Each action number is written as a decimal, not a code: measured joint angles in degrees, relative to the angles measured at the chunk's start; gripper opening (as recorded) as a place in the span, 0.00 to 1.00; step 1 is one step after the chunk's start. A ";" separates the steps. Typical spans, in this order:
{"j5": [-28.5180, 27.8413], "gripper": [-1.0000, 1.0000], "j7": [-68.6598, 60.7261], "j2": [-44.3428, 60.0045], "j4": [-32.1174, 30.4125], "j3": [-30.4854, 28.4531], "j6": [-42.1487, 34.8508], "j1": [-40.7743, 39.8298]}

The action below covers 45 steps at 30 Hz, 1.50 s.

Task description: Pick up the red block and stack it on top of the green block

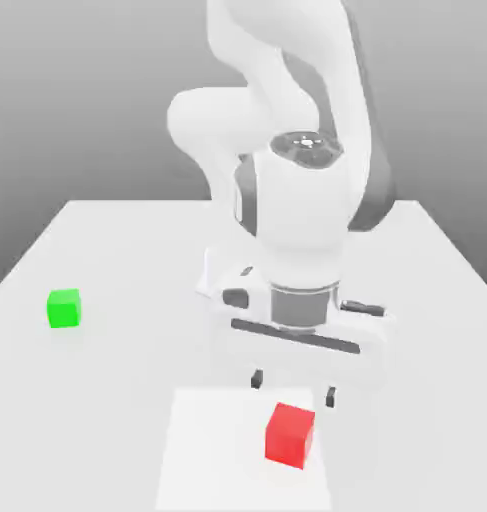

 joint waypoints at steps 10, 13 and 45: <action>-3.21 0.00 2.53 7.89 1.10 -3.01 6.66 2.34; -1.53 0.00 1.28 3.96 0.48 -1.54 3.36 1.23; -5.90 0.00 13.41 -20.00 -14.38 -33.71 -4.92 -48.47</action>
